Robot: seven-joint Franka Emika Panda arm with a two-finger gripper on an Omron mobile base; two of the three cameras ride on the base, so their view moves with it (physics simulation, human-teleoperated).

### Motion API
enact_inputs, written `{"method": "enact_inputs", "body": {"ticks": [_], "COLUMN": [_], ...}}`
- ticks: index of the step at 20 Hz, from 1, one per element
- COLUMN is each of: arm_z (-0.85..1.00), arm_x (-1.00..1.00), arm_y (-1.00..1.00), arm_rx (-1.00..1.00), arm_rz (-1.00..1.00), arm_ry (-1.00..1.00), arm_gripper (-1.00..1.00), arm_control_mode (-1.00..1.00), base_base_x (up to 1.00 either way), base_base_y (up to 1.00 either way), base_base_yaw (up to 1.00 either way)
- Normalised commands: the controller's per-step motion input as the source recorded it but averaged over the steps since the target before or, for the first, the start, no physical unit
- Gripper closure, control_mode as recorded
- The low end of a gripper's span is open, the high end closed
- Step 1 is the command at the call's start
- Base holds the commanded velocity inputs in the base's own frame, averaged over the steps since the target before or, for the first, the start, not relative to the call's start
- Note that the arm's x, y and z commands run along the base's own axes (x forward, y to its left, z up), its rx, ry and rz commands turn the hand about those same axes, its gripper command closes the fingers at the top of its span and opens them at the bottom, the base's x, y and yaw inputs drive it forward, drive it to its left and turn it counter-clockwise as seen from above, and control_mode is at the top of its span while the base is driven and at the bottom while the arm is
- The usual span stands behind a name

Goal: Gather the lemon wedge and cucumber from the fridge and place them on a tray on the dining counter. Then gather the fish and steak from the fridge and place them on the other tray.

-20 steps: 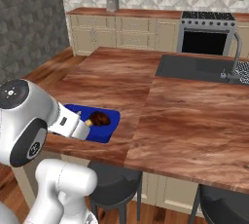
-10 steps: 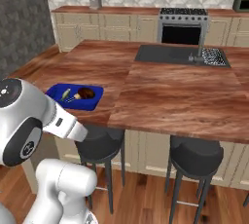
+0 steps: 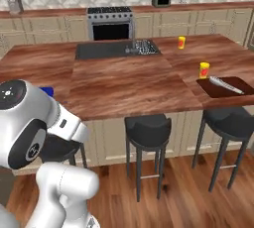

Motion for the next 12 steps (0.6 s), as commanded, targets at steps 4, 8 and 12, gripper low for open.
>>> {"method": "enact_inputs", "body": {"ticks": [4,8,12], "arm_z": [0.00,0.00,0.00], "arm_x": [0.00,0.00,0.00], "arm_y": [0.00,0.00,0.00], "arm_rx": [0.00,0.00,0.00], "arm_rz": [0.00,0.00,0.00], "arm_ry": [0.00,0.00,0.00], "arm_gripper": [-1.00,-1.00,-1.00], "arm_control_mode": [1.00,1.00,1.00], "base_base_x": [0.04,0.29,0.66], "base_base_y": [0.00,0.00,-0.42], "base_base_yaw": [-0.74,-0.65,-0.39]}}
